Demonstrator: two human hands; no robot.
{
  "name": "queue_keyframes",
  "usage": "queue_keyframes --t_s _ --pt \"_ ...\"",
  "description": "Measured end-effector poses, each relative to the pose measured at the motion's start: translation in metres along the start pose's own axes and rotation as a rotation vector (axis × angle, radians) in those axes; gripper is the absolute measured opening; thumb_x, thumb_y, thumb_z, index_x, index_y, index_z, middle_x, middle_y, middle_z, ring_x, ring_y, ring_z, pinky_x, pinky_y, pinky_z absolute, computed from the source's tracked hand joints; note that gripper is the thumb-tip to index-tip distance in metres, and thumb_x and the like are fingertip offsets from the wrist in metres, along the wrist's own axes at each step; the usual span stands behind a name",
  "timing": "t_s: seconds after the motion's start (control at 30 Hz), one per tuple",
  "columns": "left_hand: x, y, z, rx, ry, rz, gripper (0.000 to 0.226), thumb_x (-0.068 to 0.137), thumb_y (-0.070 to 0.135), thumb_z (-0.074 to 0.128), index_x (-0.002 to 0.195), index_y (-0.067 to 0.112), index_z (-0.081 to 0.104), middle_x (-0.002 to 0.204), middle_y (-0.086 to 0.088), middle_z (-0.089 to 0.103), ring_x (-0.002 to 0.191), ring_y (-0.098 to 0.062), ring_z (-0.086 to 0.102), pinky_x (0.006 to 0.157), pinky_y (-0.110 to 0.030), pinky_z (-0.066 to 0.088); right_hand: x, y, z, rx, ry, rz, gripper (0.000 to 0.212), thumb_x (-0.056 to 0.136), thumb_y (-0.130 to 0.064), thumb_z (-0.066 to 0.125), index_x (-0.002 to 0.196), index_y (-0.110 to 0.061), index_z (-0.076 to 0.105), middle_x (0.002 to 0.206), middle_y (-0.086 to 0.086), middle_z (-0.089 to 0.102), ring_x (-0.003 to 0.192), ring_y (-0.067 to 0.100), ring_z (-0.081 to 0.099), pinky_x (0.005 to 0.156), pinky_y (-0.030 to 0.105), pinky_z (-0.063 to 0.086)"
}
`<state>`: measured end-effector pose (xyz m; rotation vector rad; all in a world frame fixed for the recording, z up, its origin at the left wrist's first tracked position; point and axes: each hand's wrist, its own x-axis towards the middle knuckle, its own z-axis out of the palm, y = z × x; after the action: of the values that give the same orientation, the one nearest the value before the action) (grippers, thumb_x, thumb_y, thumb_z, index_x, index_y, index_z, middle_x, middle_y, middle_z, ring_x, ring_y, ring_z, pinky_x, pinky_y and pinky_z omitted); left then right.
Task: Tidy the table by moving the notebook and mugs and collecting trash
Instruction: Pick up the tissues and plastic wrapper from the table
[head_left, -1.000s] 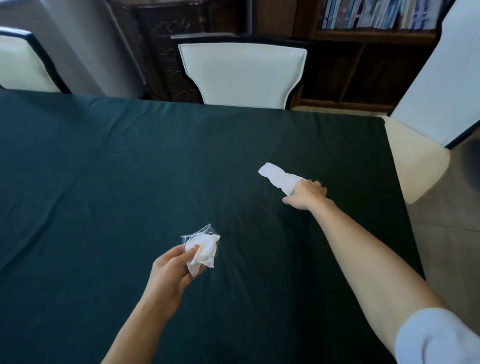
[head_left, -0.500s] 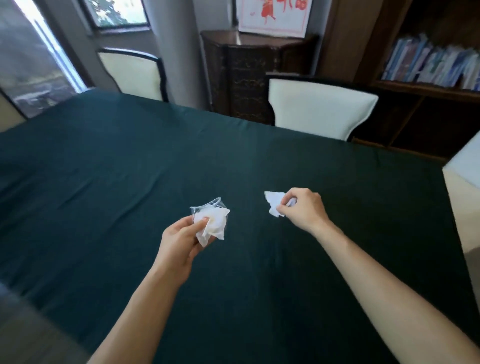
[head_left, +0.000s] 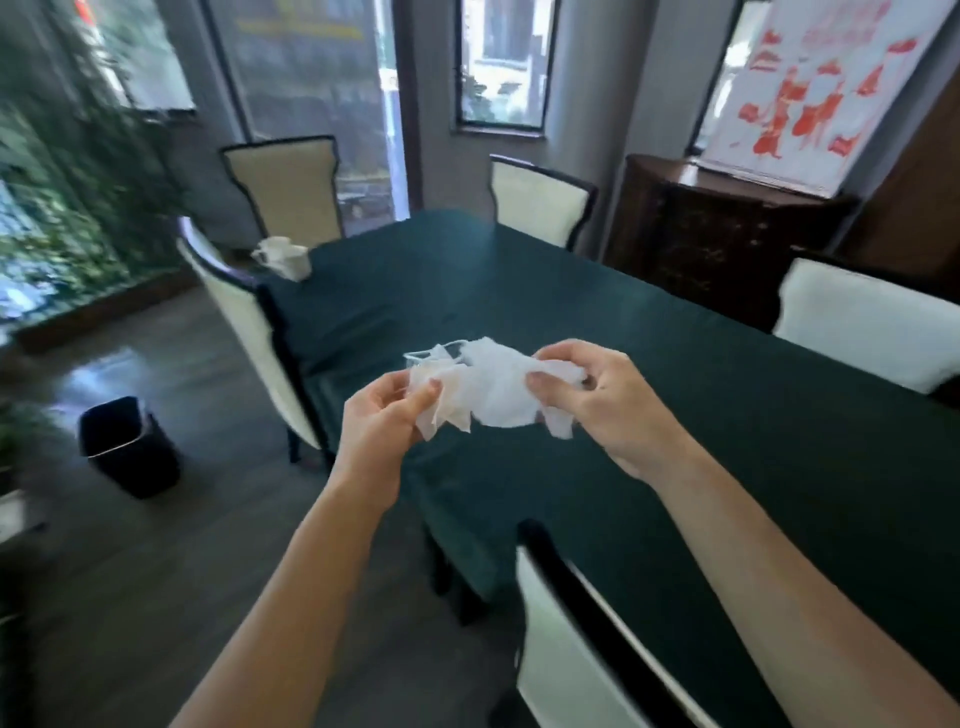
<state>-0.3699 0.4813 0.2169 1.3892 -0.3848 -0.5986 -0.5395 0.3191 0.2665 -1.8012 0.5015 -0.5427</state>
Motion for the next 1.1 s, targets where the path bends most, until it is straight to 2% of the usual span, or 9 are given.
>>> queue_keyframes --t_s 0.1,0.23,0.33,0.47,0.6,0.73,0.87,0.97,1.1 --pt "-0.005 0.009 -0.076 -0.047 0.087 -0.011 0.009 0.096 0.016 0.071 0.1 0.014 0.08 0.089 -0.003 0.083 0.08 -0.018 0.075 0.076 -0.032 0.059 0.021 -0.023 0.105 0.061 -0.016 -0.079 0.015 0.084 -0.016 0.081 0.094 -0.02 0.071 0.075 -0.003 0.071 0.061 0.013 0.062 0.052 0.029 0.052" --pt "-0.002 0.017 -0.153 -0.143 0.147 -0.024 0.022 0.096 0.008 0.069 0.082 0.015 0.084 0.074 -0.002 0.08 0.064 -0.012 0.074 0.06 -0.025 0.06 0.049 -0.029 0.222 0.139 -0.043 -0.127 0.013 0.079 -0.015 0.086 0.085 -0.02 0.076 0.068 -0.01 0.072 0.06 0.006 0.065 0.057 0.024 0.053" --pt "0.01 0.02 -0.206 -0.188 0.239 -0.039 0.006 0.091 0.008 0.075 0.091 0.008 0.081 0.077 -0.007 0.078 0.067 -0.017 0.071 0.063 -0.028 0.058 0.07 -0.028 0.29 0.167 -0.126 -0.125 0.01 0.079 -0.023 0.087 0.087 -0.025 0.082 0.081 -0.003 0.08 0.076 0.014 0.076 0.071 0.032 0.062" --pt "0.044 0.013 -0.276 -0.182 0.369 -0.032 0.023 0.093 0.013 0.075 0.109 -0.003 0.076 0.088 -0.013 0.076 0.075 -0.019 0.07 0.067 -0.029 0.056 0.116 -0.023 0.372 0.16 -0.273 -0.169 0.018 0.084 -0.037 0.079 0.093 -0.022 0.085 0.106 -0.004 0.078 0.102 0.003 0.071 0.089 0.03 0.06" --pt "0.104 0.015 -0.34 -0.239 0.442 -0.066 0.015 0.098 0.009 0.067 0.108 0.002 0.076 0.081 -0.009 0.077 0.067 -0.015 0.068 0.058 -0.024 0.056 0.191 -0.014 0.439 0.075 -0.365 -0.19 0.013 0.091 -0.022 0.075 0.101 -0.024 0.084 0.123 0.0 0.065 0.118 0.007 0.062 0.103 0.034 0.053" --pt "0.181 0.03 -0.393 -0.285 0.473 -0.058 0.02 0.103 0.014 0.061 0.108 0.004 0.077 0.103 -0.019 0.078 0.085 -0.025 0.071 0.083 -0.039 0.058 0.277 -0.013 0.497 -0.009 -0.369 -0.236 0.013 0.085 -0.03 0.08 0.098 -0.033 0.079 0.109 -0.008 0.072 0.103 0.005 0.069 0.093 0.033 0.058" --pt "0.244 0.051 -0.442 -0.322 0.435 -0.035 0.035 0.091 0.031 0.071 0.111 0.003 0.08 0.112 -0.018 0.08 0.092 -0.023 0.077 0.091 -0.038 0.061 0.358 -0.026 0.546 -0.018 -0.338 -0.241 0.023 0.079 -0.037 0.085 0.098 -0.028 0.074 0.092 -0.014 0.077 0.088 -0.001 0.071 0.081 0.016 0.056" --pt "0.282 0.065 -0.482 -0.32 0.473 -0.031 0.05 0.082 0.033 0.075 0.117 -0.003 0.076 0.114 -0.025 0.074 0.102 -0.032 0.067 0.1 -0.046 0.052 0.407 -0.039 0.587 -0.001 -0.392 -0.252 0.025 0.077 -0.034 0.089 0.094 -0.023 0.075 0.087 -0.01 0.078 0.084 0.001 0.072 0.078 0.017 0.057" --pt "0.325 0.076 -0.538 -0.366 0.537 -0.022 0.024 0.091 0.018 0.07 0.106 0.001 0.075 0.115 -0.028 0.068 0.103 -0.035 0.062 0.093 -0.042 0.051 0.454 -0.047 0.648 -0.053 -0.459 -0.321 0.021 0.078 -0.034 0.088 0.091 -0.021 0.078 0.084 -0.013 0.077 0.084 -0.005 0.071 0.072 0.006 0.051"
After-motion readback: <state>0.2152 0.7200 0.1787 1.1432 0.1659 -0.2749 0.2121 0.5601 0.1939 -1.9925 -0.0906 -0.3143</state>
